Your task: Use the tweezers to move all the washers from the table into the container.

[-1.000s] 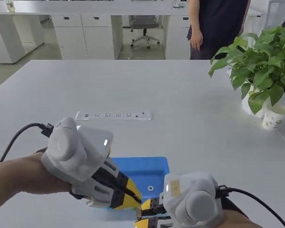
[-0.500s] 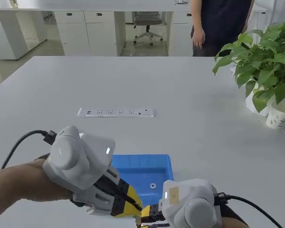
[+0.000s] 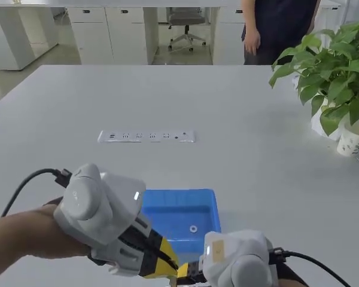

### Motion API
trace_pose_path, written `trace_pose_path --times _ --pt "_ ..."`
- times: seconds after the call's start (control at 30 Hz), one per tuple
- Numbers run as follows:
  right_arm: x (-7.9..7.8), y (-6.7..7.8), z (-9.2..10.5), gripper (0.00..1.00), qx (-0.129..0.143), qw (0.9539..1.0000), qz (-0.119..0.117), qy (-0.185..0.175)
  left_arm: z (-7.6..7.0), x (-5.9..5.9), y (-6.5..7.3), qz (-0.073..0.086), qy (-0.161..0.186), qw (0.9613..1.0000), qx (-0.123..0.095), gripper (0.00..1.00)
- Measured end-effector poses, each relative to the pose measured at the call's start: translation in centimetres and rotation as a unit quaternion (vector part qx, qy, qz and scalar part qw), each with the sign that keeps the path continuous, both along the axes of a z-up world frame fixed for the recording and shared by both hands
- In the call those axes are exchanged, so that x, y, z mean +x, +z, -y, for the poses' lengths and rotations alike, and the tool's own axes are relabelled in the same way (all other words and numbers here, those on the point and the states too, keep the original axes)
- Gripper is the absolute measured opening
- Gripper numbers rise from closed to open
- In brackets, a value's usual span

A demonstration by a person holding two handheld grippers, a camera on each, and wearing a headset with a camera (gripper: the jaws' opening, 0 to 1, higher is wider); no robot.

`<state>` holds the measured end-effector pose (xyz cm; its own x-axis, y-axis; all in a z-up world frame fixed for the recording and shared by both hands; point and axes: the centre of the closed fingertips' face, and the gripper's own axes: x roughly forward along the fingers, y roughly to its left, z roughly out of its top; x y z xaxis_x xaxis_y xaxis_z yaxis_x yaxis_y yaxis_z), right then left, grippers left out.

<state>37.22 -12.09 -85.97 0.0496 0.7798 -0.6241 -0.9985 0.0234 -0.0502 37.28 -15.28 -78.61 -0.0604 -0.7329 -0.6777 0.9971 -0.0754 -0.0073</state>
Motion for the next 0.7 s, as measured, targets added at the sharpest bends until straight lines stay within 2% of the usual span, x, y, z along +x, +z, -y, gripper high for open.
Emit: trace_pose_path --times 0.7 --pt "-0.4 -1.0 -0.3 0.12 -0.003 0.9999 -0.012 0.003 -0.2 -0.2 -1.0 -0.009 0.002 1.0000 0.003 0.06"
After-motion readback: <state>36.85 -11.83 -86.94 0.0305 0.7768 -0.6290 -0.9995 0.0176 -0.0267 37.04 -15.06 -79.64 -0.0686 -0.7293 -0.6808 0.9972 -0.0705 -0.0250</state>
